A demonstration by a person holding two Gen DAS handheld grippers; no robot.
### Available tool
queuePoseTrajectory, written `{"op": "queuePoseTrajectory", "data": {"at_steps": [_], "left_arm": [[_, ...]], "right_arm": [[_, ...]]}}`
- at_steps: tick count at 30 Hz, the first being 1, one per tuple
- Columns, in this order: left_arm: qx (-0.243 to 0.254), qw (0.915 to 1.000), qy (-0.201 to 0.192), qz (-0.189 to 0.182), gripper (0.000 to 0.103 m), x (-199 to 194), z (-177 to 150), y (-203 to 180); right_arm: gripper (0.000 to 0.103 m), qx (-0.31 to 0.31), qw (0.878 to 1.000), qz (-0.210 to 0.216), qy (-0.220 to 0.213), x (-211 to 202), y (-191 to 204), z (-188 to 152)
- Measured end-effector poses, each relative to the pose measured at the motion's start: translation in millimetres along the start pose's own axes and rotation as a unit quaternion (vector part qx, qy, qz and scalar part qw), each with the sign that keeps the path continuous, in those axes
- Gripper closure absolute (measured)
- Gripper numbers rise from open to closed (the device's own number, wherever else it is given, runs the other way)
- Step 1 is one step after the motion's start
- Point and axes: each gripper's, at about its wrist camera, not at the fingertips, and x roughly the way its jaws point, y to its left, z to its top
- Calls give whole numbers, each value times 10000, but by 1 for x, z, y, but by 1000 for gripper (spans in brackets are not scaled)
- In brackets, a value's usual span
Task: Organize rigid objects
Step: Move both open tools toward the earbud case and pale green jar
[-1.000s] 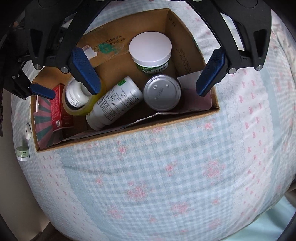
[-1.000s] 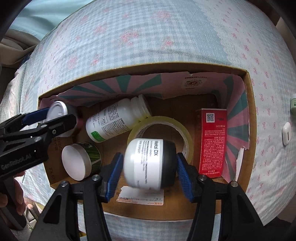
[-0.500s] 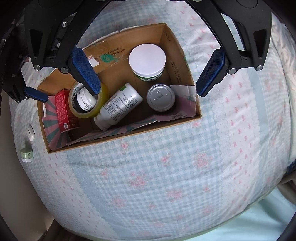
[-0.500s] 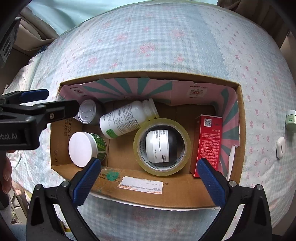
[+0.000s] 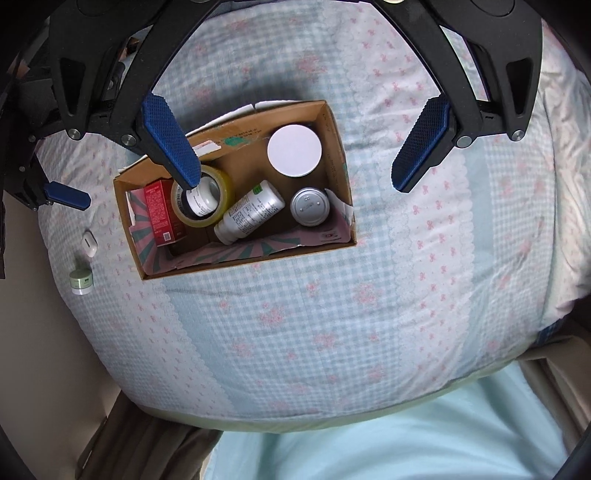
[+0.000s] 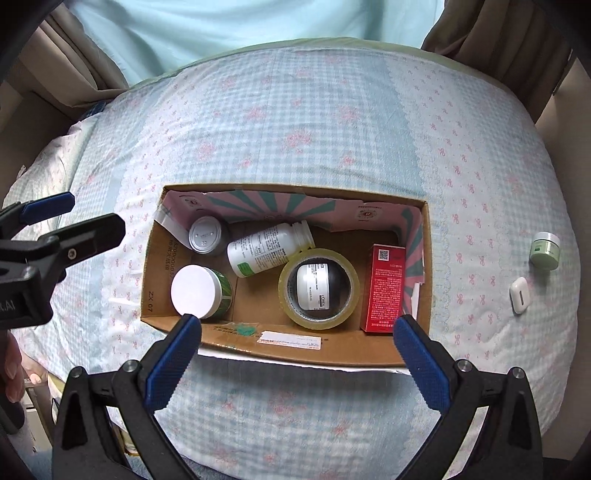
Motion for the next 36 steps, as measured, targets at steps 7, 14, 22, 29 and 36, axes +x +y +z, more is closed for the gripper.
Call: {"op": "queuePoseTrajectory", "data": {"at_steps": [7, 14, 22, 29, 36], "left_arm": [[-272, 9988, -402, 33, 0, -62, -29, 8], [-35, 9980, -628, 35, 0, -88, -57, -18], [248, 9968, -729, -189, 0, -99, -69, -89], [691, 9946, -774, -82, 0, -91, -59, -185], [1306, 9895, -619, 68, 0, -43, -45, -302]], "right_arm": [[0, 295, 9991, -77, -300, -60, -14, -24], [0, 789, 9941, -397, -630, -115, -46, -67], [0, 1513, 9838, -531, -800, -154, -115, -109], [0, 1803, 9768, -420, -1080, -168, -206, -129], [0, 1127, 9869, -305, -1113, -155, -309, -114]]}}
